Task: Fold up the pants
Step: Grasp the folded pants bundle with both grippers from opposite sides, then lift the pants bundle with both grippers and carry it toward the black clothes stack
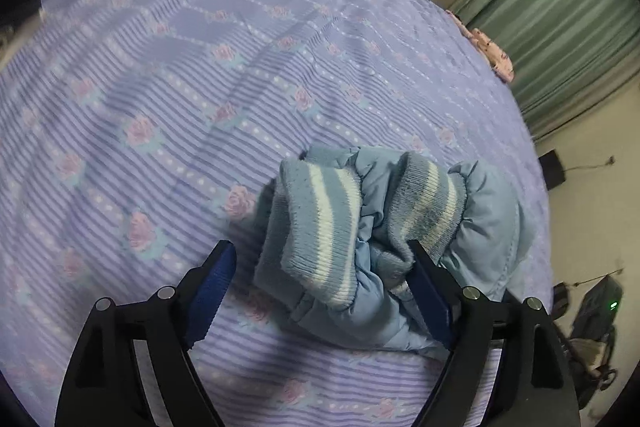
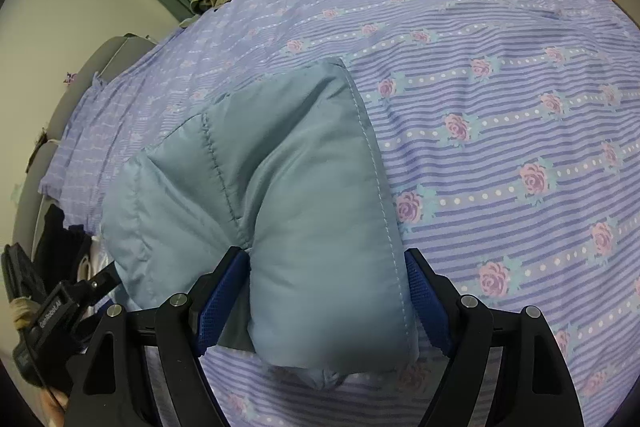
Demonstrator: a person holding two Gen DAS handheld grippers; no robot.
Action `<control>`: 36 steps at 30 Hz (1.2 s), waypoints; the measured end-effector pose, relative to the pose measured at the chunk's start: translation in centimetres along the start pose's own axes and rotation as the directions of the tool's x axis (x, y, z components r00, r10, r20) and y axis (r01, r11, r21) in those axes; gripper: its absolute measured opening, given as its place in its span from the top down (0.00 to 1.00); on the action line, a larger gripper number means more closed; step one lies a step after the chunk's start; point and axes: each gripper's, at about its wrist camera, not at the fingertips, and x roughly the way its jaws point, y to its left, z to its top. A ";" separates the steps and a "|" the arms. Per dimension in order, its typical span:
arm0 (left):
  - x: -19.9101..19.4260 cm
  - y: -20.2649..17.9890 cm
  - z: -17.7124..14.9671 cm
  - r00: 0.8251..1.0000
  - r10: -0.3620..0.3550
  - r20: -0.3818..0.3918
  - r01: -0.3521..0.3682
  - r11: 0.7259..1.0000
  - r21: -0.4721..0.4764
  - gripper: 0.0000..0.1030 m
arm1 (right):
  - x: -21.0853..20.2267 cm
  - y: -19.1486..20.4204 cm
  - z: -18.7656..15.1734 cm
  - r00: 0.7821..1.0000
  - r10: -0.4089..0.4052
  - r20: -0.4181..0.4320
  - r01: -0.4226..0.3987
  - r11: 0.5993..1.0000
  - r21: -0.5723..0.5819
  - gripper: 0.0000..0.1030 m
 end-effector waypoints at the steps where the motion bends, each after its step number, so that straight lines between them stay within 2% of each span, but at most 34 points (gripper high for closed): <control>1: 0.4 0.2 0.1 1.000 -0.021 -0.007 0.021 1.000 -0.011 0.16 | 0.1 0.0 0.0 1.000 -0.002 0.002 0.002 1.000 -0.008 0.23; 11: 3.4 1.1 -0.8 0.985 -0.169 -0.038 0.164 0.980 -0.109 0.12 | 1.3 -0.8 0.3 1.000 0.001 0.010 -0.001 1.000 -0.027 0.22; 18: 5.0 -0.2 -0.4 0.987 -0.155 -0.037 0.150 0.983 -0.109 0.10 | 2.3 -2.0 0.8 0.999 0.045 0.008 -0.045 0.999 0.013 0.22; 21: 4.5 -0.3 -0.2 0.984 -0.172 -0.037 0.166 0.977 -0.136 0.22 | 2.6 -2.1 1.2 0.998 0.063 -0.003 -0.063 0.998 0.031 0.22; 22: 4.3 -0.4 -0.2 0.983 -0.181 -0.036 0.175 0.975 -0.140 0.29 | 2.6 -2.1 1.3 0.998 0.068 -0.006 -0.068 0.997 0.034 0.22; 23: 4.1 -0.5 -0.1 0.981 -0.190 -0.038 0.183 0.973 -0.143 0.34 | 2.6 -2.0 1.3 0.997 0.071 -0.010 -0.071 0.997 0.033 0.26; 24: 3.9 -0.7 -0.1 0.981 -0.192 -0.038 0.185 0.972 -0.144 0.36 | 2.5 -2.0 1.3 0.996 0.087 -0.014 -0.086 0.996 0.033 0.37; 26: 3.5 -1.0 0.1 0.981 -0.192 -0.038 0.185 0.973 -0.140 0.42 | 2.1 -1.6 1.4 0.995 0.100 -0.019 -0.100 0.995 0.030 0.42; 30: 2.0 -1.9 0.4 0.983 -0.180 -0.025 0.177 0.979 -0.100 0.46 | 0.7 -0.4 1.7 0.997 0.076 -0.007 -0.076 0.997 -0.010 0.52; 36: -1.1 -3.7 0.5 0.979 -0.202 -0.008 0.202 0.979 -0.012 0.49 | -3.6 1.0 1.8 0.996 0.071 0.050 -0.069 0.997 -0.041 0.54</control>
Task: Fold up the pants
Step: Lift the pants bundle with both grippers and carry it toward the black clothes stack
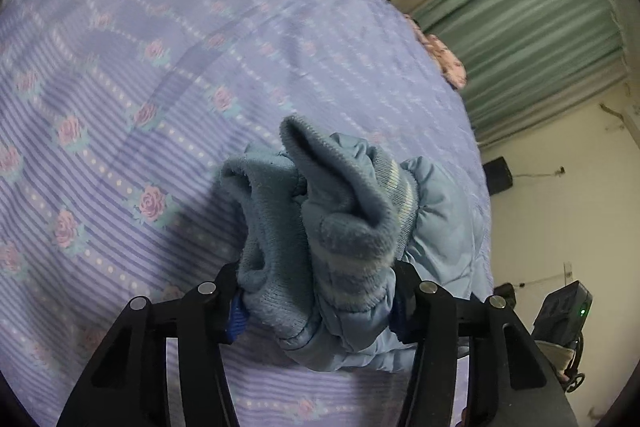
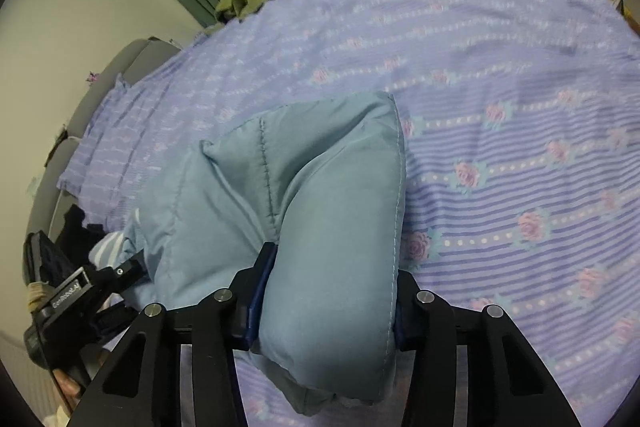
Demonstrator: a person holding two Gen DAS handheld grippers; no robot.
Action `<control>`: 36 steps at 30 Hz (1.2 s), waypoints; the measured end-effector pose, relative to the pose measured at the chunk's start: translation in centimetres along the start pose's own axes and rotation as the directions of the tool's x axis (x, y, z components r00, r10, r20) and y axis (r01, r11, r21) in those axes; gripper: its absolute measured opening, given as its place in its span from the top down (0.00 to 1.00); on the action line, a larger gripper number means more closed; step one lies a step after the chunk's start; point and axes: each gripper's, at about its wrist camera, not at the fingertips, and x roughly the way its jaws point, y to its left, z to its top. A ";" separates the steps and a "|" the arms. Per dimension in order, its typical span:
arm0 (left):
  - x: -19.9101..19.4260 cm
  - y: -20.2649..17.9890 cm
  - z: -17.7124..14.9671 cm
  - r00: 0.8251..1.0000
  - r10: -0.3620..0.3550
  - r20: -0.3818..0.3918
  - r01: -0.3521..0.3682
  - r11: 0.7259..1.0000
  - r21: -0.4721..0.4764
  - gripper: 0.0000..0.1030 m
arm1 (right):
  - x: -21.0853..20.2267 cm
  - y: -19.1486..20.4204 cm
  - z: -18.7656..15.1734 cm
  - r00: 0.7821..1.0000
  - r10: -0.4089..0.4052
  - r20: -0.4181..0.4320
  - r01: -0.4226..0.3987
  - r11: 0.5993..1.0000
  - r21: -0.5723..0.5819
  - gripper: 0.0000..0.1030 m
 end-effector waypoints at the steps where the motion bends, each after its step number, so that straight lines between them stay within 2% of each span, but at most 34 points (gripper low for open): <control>1: -0.6 -0.5 -0.1 1.000 -0.008 0.004 0.008 1.000 0.015 0.49 | -0.8 0.2 0.0 1.000 0.002 0.011 -0.002 1.000 -0.001 0.54; 4: -3.2 -2.2 -0.2 0.999 -0.033 0.023 0.032 0.998 0.063 0.49 | -4.2 1.4 -0.3 0.998 -0.004 0.061 0.004 1.000 -0.012 0.54; 11: -12.0 -6.6 -1.0 0.993 -0.093 0.073 0.080 0.982 0.171 0.49 | -13.9 5.6 -1.9 0.983 -0.006 0.182 0.007 1.000 -0.003 0.54; 21: -25.6 -10.8 -5.1 0.979 -0.167 0.114 0.126 0.944 0.306 0.49 | -27.1 12.1 -8.1 0.942 -0.022 0.336 0.003 0.998 0.056 0.54; 26: -30.3 -11.9 -7.2 0.973 -0.197 0.125 0.145 0.930 0.337 0.49 | -31.8 14.3 -10.9 0.922 -0.021 0.386 0.003 0.999 0.047 0.54; 29: -33.3 -12.1 -8.9 0.959 -0.228 0.169 0.160 0.926 0.341 0.49 | -34.0 15.3 -11.9 0.915 -0.003 0.404 -0.008 1.000 0.024 0.54; 33: -36.2 -11.9 -11.3 0.948 -0.231 0.218 0.155 0.936 0.318 0.49 | -36.6 16.6 -13.0 0.907 0.032 0.420 -0.019 0.999 -0.035 0.54; 36: -38.4 -11.3 -13.0 0.944 -0.207 0.255 0.128 0.946 0.296 0.49 | -37.8 17.2 -14.2 0.911 0.071 0.407 -0.045 0.996 -0.071 0.54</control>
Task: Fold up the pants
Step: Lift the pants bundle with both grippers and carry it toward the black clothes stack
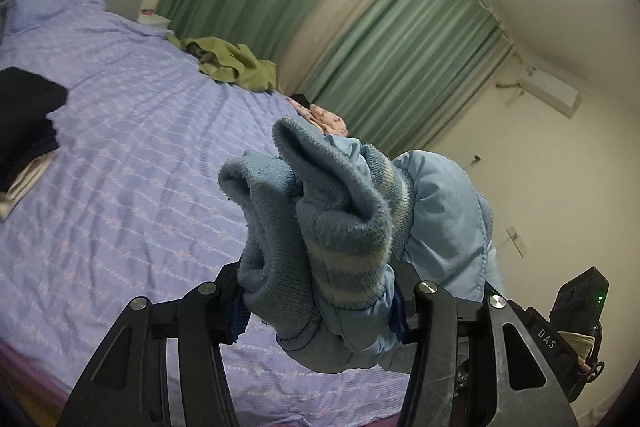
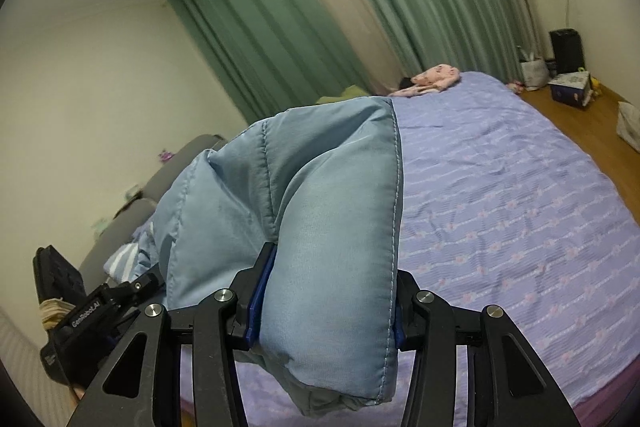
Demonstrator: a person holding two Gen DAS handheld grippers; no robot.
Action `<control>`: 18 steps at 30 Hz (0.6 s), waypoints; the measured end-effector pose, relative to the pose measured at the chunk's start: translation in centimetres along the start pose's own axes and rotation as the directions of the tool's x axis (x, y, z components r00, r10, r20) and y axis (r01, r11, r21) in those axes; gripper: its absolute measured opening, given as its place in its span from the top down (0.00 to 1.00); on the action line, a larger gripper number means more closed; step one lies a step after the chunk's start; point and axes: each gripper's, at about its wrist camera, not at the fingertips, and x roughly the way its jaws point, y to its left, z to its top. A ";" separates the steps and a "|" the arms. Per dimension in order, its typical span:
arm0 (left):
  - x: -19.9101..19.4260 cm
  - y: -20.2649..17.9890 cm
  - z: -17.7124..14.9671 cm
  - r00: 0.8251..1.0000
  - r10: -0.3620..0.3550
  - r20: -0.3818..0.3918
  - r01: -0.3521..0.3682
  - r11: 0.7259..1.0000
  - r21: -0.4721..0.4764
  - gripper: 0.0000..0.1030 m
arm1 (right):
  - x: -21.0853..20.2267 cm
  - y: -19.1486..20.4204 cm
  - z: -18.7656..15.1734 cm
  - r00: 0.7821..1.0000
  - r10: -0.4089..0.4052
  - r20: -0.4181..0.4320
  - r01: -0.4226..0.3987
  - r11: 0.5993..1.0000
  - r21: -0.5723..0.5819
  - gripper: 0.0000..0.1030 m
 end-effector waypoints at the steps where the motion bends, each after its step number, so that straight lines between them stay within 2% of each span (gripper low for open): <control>1: -1.0 0.0 -0.4 1.000 0.008 0.016 -0.008 1.000 0.004 0.49 | -0.3 0.2 -0.2 1.000 0.014 -0.004 -0.014 1.000 -0.004 0.54; 9: -6.7 3.0 -1.3 0.993 0.074 0.089 -0.069 0.996 -0.054 0.49 | -0.7 3.9 -2.0 0.993 0.102 -0.056 -0.105 0.994 -0.039 0.54; 13: -9.5 6.5 -0.4 0.988 0.094 0.122 -0.085 0.993 -0.083 0.49 | 0.7 7.6 -2.8 0.987 0.139 -0.078 -0.145 0.986 -0.077 0.54; 18: -12.6 13.1 2.4 0.985 0.108 0.135 -0.095 0.991 -0.096 0.49 | 4.2 13.7 -4.6 0.981 0.170 -0.097 -0.180 0.979 -0.098 0.54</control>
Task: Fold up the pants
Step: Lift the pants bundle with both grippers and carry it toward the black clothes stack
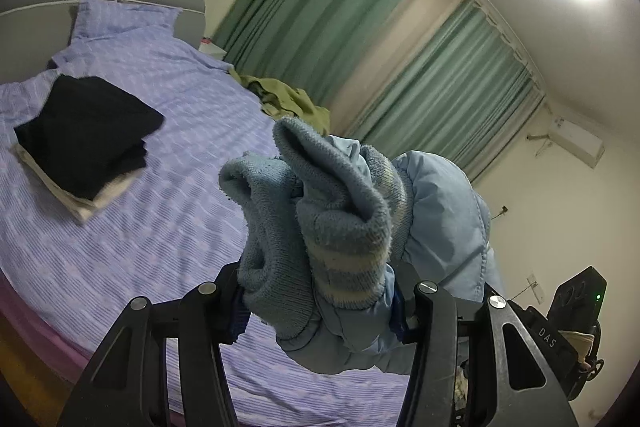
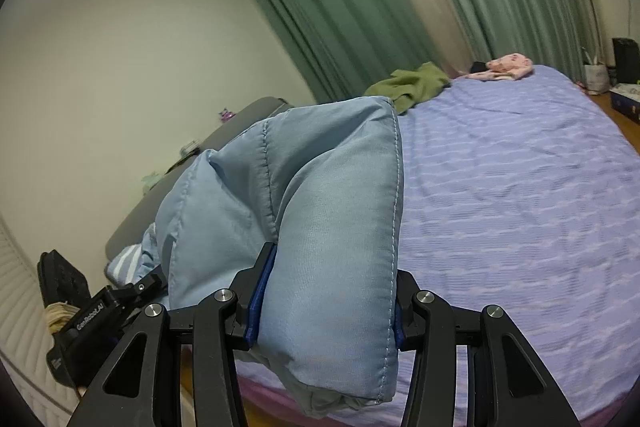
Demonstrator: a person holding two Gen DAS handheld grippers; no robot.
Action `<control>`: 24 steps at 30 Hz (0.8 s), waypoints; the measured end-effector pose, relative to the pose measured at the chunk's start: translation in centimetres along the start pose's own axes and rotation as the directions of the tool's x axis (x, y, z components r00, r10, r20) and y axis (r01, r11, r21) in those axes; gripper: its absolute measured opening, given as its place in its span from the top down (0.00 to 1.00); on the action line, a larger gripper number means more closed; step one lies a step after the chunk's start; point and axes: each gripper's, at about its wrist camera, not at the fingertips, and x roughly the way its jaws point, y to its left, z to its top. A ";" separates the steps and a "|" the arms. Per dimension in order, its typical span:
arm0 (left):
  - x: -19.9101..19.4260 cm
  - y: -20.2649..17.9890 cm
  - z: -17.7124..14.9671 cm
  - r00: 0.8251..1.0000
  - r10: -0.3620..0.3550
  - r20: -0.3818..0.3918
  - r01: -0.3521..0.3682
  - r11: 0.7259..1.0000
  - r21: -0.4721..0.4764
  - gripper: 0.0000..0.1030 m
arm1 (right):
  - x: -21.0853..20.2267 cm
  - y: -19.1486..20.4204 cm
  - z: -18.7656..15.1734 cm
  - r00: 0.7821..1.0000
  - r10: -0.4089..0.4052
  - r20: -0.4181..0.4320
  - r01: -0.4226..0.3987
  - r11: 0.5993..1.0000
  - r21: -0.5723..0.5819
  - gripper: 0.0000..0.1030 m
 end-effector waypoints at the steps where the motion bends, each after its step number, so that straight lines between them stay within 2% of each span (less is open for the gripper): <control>1: -0.2 1.3 0.9 1.000 -0.003 -0.005 0.003 1.000 0.004 0.49 | 0.9 1.0 -0.2 1.000 0.001 0.001 -0.001 1.000 0.000 0.54; 5: -1.3 7.3 5.7 0.999 -0.005 -0.048 0.007 0.999 0.034 0.49 | 5.1 5.9 -1.6 1.000 -0.013 0.015 0.013 0.999 0.039 0.54; 12: -3.0 15.0 11.1 0.997 0.015 -0.078 -0.012 0.999 0.037 0.49 | 11.9 13.0 -4.1 1.000 -0.023 -0.012 0.024 0.995 0.095 0.54; 17: -4.1 18.6 12.7 0.998 0.022 -0.060 -0.023 1.000 -0.017 0.49 | 14.9 16.0 -3.8 0.998 -0.023 -0.053 0.027 0.997 0.071 0.54; 19: -4.5 19.4 13.2 0.999 0.030 -0.045 -0.031 0.999 -0.026 0.49 | 15.2 17.6 -4.1 0.998 -0.006 -0.056 0.009 0.999 0.053 0.54; 22: -4.9 20.1 14.4 0.997 0.072 -0.031 -0.072 0.997 -0.025 0.49 | 16.8 18.1 -3.8 0.998 0.033 -0.062 -0.030 0.998 0.047 0.54; 24: -5.2 20.7 15.2 0.997 0.073 -0.015 -0.073 0.997 -0.019 0.49 | 18.2 18.3 -3.4 0.995 0.062 -0.074 -0.058 0.996 0.065 0.54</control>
